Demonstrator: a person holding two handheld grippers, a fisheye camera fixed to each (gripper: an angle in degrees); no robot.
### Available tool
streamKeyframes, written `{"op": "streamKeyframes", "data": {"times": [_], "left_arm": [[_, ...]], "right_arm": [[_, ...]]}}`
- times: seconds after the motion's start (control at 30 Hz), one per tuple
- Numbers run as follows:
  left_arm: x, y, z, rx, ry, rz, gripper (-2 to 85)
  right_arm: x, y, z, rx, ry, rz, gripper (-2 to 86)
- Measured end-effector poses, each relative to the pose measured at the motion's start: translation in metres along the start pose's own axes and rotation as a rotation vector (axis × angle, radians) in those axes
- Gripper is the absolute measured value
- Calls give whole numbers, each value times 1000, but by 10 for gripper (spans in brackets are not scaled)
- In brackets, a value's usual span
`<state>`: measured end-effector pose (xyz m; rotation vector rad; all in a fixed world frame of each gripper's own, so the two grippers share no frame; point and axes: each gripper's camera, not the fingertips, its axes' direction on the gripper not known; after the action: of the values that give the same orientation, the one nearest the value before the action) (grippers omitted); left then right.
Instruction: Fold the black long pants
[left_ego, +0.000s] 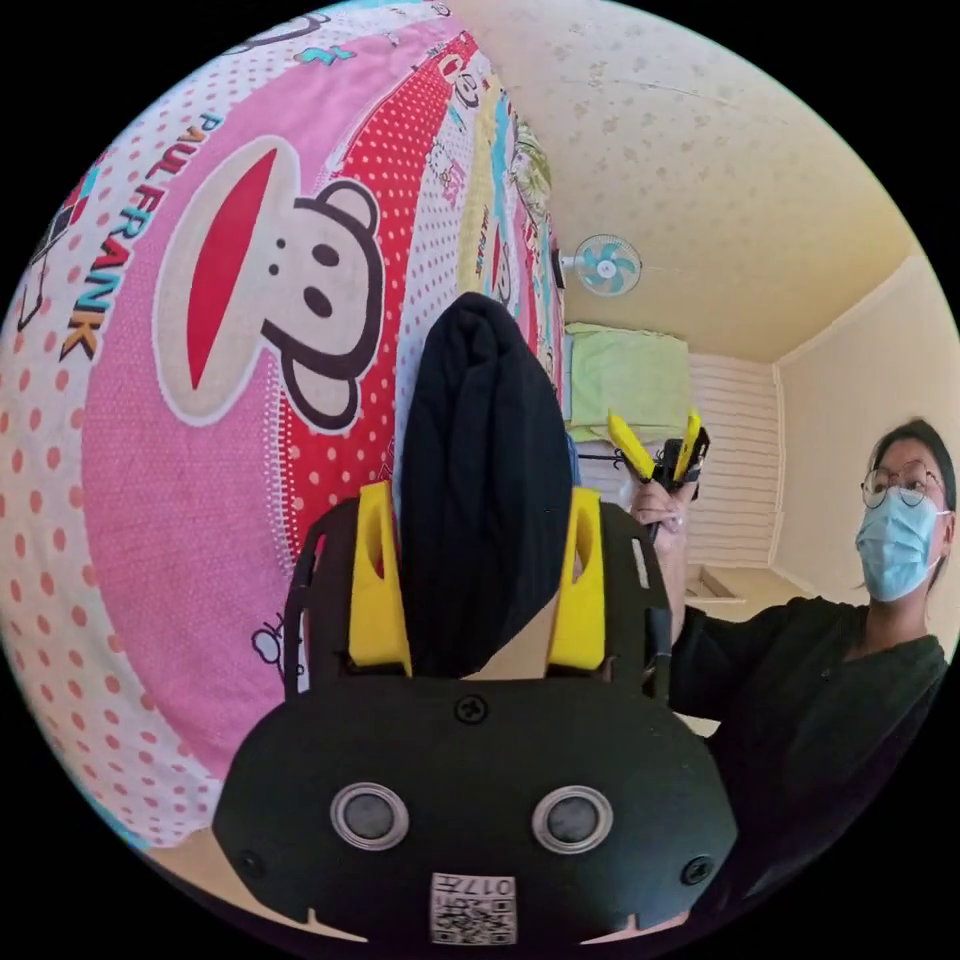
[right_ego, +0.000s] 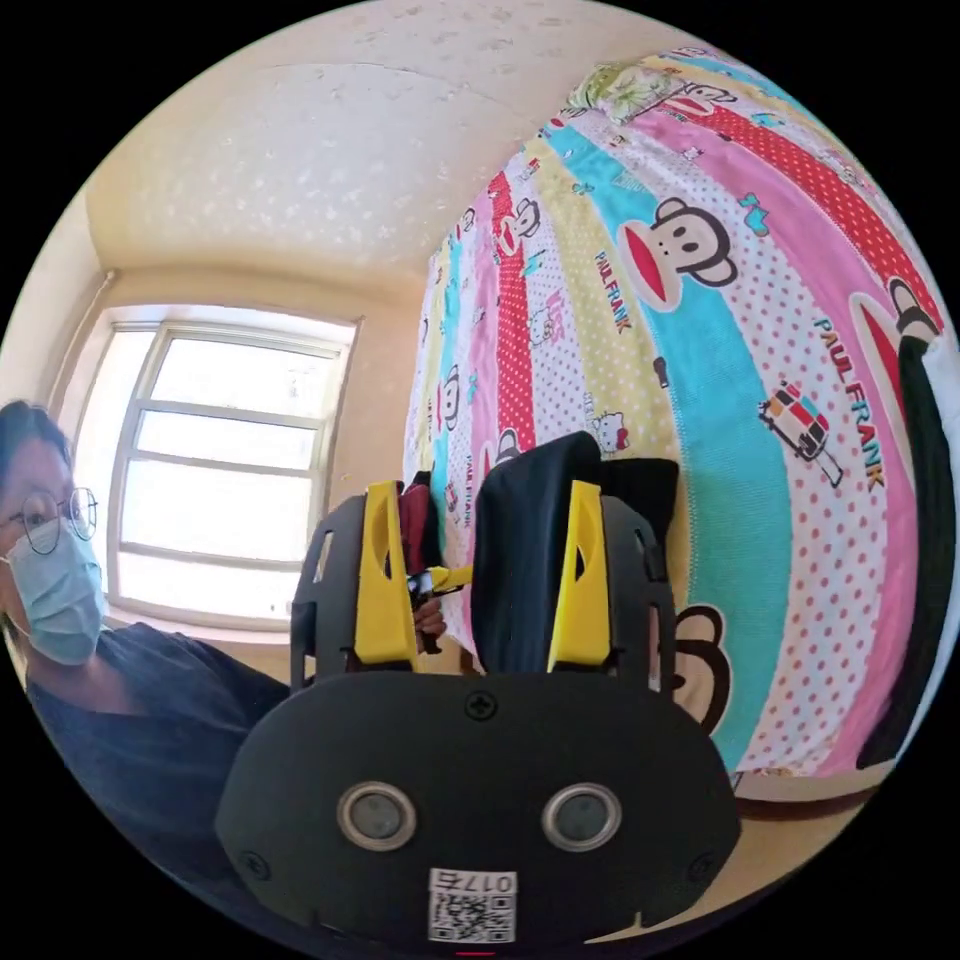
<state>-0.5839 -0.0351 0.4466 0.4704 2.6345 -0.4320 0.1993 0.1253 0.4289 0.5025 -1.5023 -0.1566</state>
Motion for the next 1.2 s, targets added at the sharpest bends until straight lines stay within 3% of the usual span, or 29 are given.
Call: {"op": "streamKeyframes", "data": {"times": [0.1, 0.17, 0.2, 0.23, 0.3, 0.33, 0.4, 0.47, 0.7, 0.87, 1.0, 1.03, 1.1, 1.2], "left_arm": [[-11, -6, 46, -121, -48, -63, 250], [-15, -4, 73, -149, -47, -55, 244], [-15, 0, 82, -112, -44, -65, 234], [-15, 1, 87, -104, -32, -73, 228], [-20, 11, 122, -165, 59, -160, 216], [-19, 16, 126, -145, 66, -169, 210], [-8, 31, 134, -95, 47, -204, 184], [5, 37, 134, -112, 65, -234, 170], [87, 26, 6, 122, -18, -96, 160], [71, -11, -84, 275, -211, -84, 173], [11, -8, -144, 391, -439, -350, 172], [8, -2, -150, 406, -431, -348, 168], [-2, 23, -160, 409, -384, -305, 136], [-12, 47, -155, 314, -438, -265, 110]], "right_arm": [[37, 28, 58, -181, 151, 71, 276], [80, 65, 122, -407, 245, 168, 308], [90, 76, 135, -446, 238, 181, 314], [96, 96, 140, -358, 205, 151, 315], [95, 110, 143, -338, 185, 161, 289], [96, 113, 151, -395, 81, 221, 257], [78, 118, 149, -372, 134, 181, 216], [47, 116, 152, -417, 10, 171, 155], [-105, 75, 204, -438, -125, -92, 127], [-178, 10, 336, -501, -154, -254, 154], [-140, -22, 472, -649, 26, -176, 179], [-120, -24, 509, -714, 157, -105, 175], [-120, -23, 533, -750, 165, -85, 172], [-173, -11, 525, -721, 322, -214, 162]]}}
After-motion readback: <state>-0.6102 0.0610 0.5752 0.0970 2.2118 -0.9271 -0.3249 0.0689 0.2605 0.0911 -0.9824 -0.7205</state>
